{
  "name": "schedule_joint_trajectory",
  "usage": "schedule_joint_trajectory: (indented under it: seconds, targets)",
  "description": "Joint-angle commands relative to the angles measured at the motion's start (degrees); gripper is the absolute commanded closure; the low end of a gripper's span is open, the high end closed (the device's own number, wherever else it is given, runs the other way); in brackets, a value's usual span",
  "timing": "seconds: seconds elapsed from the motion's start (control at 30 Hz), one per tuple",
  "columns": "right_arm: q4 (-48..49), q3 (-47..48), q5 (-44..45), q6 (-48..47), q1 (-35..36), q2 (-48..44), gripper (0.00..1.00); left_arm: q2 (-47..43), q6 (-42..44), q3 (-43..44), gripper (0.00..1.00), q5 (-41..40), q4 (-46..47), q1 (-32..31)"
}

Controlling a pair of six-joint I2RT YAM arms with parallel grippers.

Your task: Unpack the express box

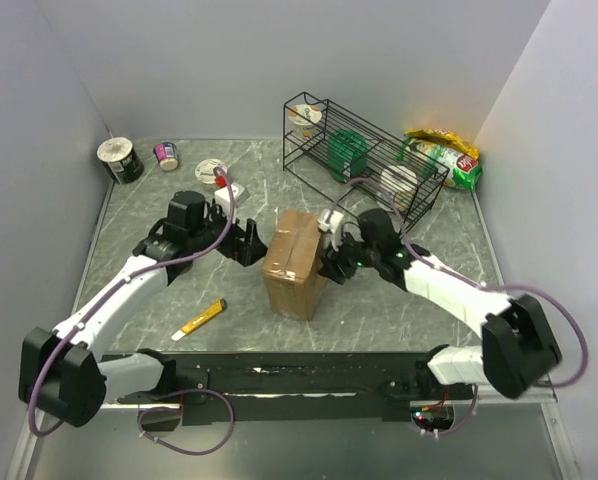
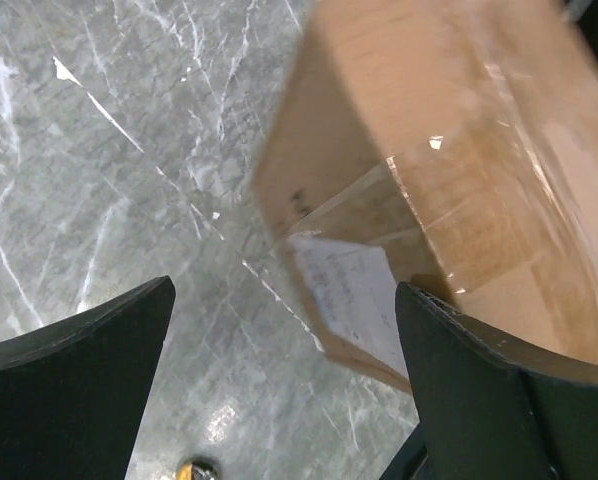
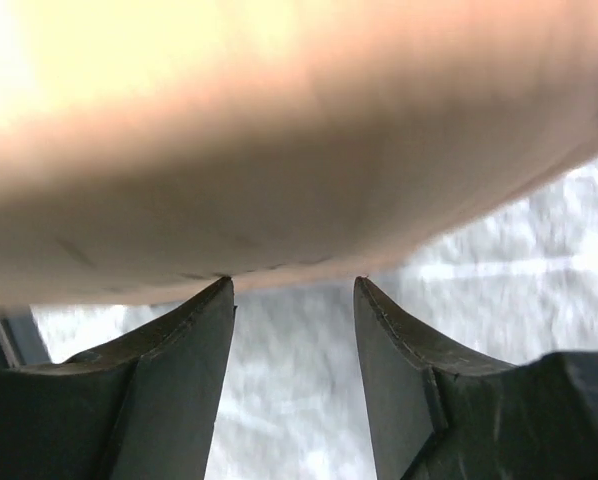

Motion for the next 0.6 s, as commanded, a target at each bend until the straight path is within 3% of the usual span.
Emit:
schedule_joint_trajectory:
  seconds: [0.0, 0.3, 0.43, 0.57]
  targets:
    - [9.4, 11.17, -1.76, 4.17, 2.37, 8.33, 0.41, -4.56, 2.88, -1.15, 0.01, 1.07, -3.52, 0.22]
    - [8.62, 38.16, -3.08, 4.96, 3.16, 31.45, 0.39, -8.88, 10.78, 0.07, 0.01, -7.01, -13.1, 0.49]
    - [9.85, 38.54, -0.81, 3.73, 3.34, 32.97, 0.36, -10.11, 14.65, 0.61, 0.02, -9.83, -16.71, 0.57]
    - [10.12, 35.2, 1.93, 5.48, 0.28, 28.66, 0.31, -10.29, 19.22, 2.8, 0.04, -6.6, -24.84, 0.92]
